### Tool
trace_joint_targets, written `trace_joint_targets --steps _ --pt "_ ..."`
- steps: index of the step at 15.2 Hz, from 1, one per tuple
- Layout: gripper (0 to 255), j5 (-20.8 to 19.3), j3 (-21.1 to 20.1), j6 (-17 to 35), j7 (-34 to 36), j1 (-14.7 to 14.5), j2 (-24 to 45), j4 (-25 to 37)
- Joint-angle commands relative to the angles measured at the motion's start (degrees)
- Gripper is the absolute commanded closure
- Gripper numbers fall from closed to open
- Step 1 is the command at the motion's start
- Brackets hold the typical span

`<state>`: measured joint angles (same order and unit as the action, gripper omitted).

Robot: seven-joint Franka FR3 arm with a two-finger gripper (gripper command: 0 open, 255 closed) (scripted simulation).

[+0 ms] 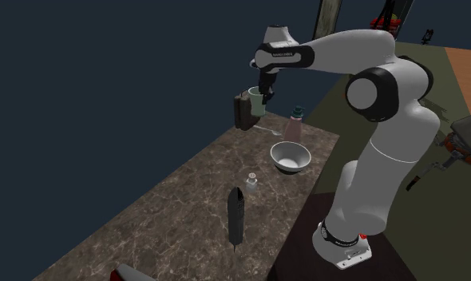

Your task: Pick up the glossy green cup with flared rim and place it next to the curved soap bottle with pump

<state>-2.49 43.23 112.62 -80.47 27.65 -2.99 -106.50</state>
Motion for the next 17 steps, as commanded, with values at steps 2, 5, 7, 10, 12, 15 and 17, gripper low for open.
trace_joint_targets --steps 2,5,7,10,12,15,17 --pt "255 0.0 0.1 2.2 -0.1 0.1 0.1 -2.1" --pt "255 0.3 0.2 4.5 -0.3 0.1 0.4 -4.1" --pt "255 0.5 0.3 6.0 -0.4 0.2 0.8 -5.3" --pt "255 1.0 0.4 8.2 -0.8 0.2 1.4 -7.2" --pt "255 1.4 0.5 9.7 -1.0 0.3 1.9 -8.3" --pt "255 2.1 0.7 12.0 -1.6 0.4 2.7 -9.9" --pt "255 2.7 0.7 13.5 -2.0 0.4 3.4 -10.9"
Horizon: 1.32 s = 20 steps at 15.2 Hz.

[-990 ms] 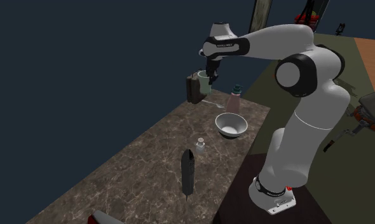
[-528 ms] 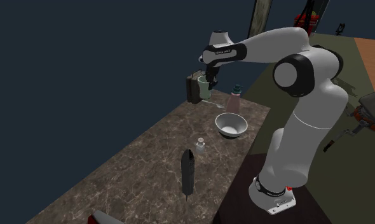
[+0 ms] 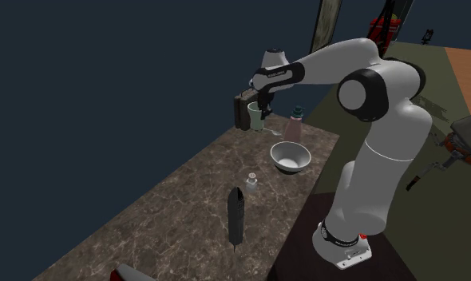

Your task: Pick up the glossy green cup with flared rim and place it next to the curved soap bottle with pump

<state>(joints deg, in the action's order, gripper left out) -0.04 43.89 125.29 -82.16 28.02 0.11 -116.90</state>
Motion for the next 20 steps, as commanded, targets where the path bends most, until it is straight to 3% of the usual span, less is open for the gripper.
trace_joint_targets --steps 1,14,20 --pt "255 0.6 0.1 1.5 -0.5 0.1 0.6 -1.0" --pt "255 6.9 -0.4 11.2 -4.8 1.1 6.8 -6.3" --pt "255 6.9 -0.4 11.2 -4.8 1.1 6.8 -6.3"
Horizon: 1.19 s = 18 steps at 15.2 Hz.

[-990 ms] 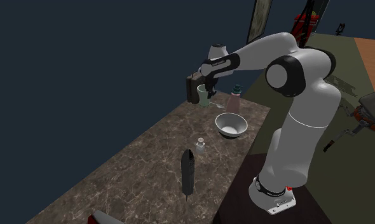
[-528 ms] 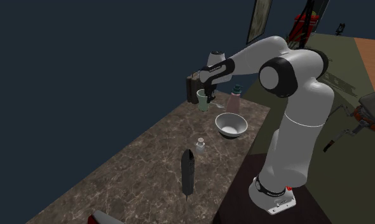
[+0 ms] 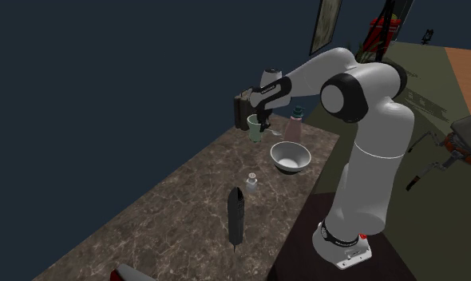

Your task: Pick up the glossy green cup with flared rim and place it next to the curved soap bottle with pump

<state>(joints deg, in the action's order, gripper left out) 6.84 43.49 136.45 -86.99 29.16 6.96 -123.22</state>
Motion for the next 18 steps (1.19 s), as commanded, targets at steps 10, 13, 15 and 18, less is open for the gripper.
trace_joint_targets --steps 10,13,15,18 --pt "0 -3.6 0.7 -3.2 2.5 -0.9 -3.4 0.9" --pt "0 -6.3 0.7 -6.3 4.4 -1.3 -6.3 1.9" --pt "0 -6.3 0.7 -6.3 4.4 -1.3 -6.3 1.9" --pt "0 -6.3 0.7 -6.3 4.4 -1.3 -6.3 1.9"
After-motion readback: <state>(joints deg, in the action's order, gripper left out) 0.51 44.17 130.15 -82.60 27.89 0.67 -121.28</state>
